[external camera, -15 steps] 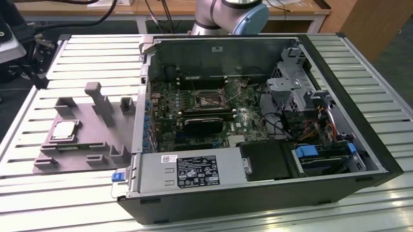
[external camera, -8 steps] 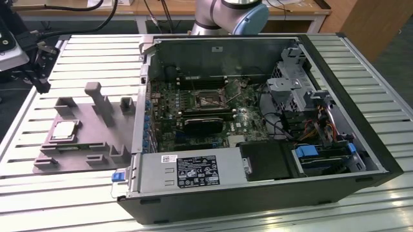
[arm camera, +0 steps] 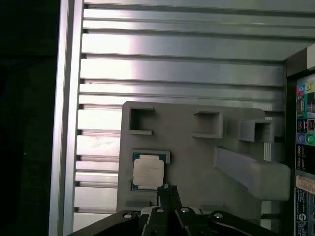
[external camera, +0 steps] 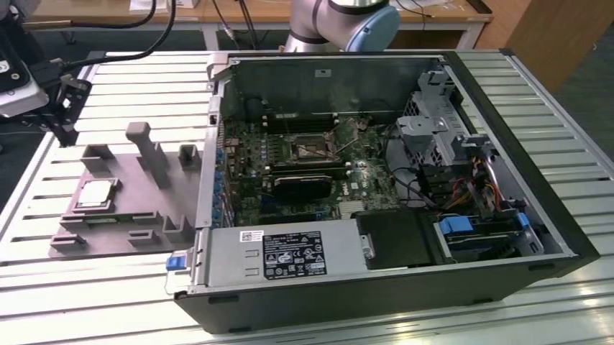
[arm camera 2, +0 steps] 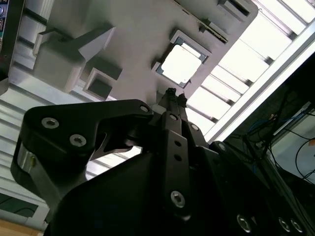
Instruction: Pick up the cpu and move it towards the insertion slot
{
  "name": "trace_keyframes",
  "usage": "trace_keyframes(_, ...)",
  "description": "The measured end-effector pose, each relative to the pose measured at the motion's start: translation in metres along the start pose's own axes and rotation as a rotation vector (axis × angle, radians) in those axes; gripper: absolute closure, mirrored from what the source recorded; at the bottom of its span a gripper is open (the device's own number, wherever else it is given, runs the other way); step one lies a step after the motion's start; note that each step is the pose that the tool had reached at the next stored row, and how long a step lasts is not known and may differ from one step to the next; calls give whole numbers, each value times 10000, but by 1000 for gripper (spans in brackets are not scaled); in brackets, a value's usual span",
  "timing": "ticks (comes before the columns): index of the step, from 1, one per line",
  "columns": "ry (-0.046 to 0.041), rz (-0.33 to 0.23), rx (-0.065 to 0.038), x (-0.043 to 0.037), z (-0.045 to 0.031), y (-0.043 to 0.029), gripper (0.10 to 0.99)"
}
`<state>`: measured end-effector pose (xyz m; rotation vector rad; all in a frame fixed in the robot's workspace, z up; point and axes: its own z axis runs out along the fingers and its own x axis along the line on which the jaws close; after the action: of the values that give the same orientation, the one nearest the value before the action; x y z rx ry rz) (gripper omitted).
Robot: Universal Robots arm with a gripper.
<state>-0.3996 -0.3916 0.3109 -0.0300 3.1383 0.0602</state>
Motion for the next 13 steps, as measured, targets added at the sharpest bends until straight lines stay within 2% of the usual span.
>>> trace_keyframes(7, -25, -1, 2, 34, 126, -4, 984)
trace_keyframes(13, -102, -4, 3, 75, 235, -8, 984)
